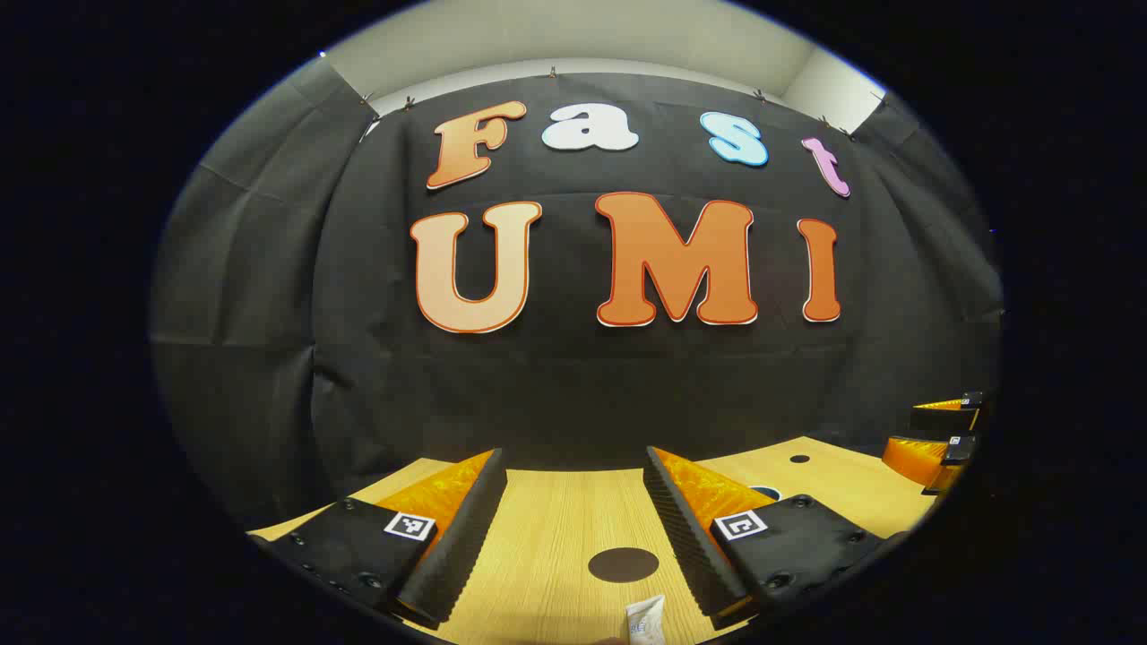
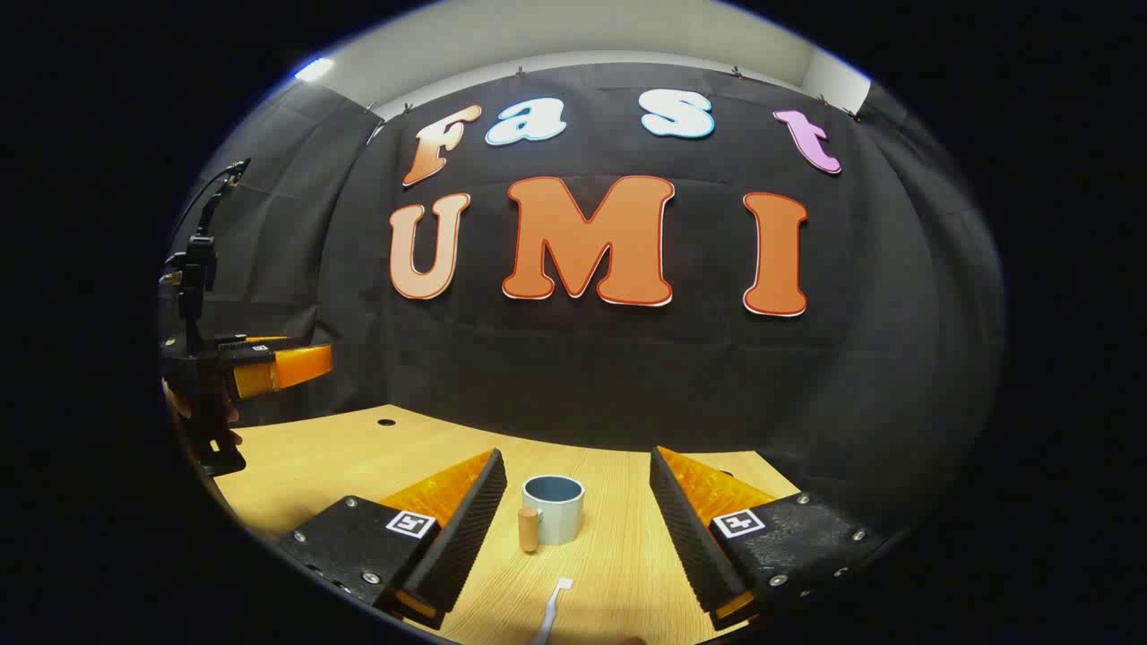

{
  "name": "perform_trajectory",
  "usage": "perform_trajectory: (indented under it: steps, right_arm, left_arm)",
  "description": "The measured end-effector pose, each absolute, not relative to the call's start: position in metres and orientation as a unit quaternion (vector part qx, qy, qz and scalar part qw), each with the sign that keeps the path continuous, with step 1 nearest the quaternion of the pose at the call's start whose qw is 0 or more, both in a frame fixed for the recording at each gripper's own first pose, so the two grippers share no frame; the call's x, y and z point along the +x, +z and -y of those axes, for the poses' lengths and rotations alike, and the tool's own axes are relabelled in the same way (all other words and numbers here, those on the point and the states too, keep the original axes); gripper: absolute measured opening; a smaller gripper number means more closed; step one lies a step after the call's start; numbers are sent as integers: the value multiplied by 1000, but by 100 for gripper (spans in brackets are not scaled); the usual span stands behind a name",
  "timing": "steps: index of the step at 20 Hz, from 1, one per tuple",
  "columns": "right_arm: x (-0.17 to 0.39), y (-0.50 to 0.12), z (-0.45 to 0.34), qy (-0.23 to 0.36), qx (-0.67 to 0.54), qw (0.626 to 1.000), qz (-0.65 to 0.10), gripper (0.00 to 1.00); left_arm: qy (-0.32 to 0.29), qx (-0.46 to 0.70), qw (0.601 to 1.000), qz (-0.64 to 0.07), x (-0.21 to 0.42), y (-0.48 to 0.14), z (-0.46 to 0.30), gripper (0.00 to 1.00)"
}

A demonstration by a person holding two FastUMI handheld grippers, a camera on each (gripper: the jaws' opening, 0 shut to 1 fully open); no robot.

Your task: Put the toothbrush and toothpaste on the desktop into the cup, then pick up the cup and place it on the coaster on the desktop.

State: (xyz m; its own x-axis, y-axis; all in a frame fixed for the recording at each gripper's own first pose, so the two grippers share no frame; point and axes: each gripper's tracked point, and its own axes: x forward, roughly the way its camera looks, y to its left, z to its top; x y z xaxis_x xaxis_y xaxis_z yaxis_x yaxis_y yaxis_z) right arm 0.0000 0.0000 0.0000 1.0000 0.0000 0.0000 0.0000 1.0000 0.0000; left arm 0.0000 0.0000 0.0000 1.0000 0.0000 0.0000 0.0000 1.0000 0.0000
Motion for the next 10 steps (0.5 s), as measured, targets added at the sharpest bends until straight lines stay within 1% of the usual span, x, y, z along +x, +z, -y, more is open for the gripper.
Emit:
perform_trajectory:
  steps: [10]
  right_arm:
    - [0, -3, -5, 6, 0, 1000, -13, 96]
  left_arm:
    - [0, 3, 1000, -9, 0, -3, 1, 97]
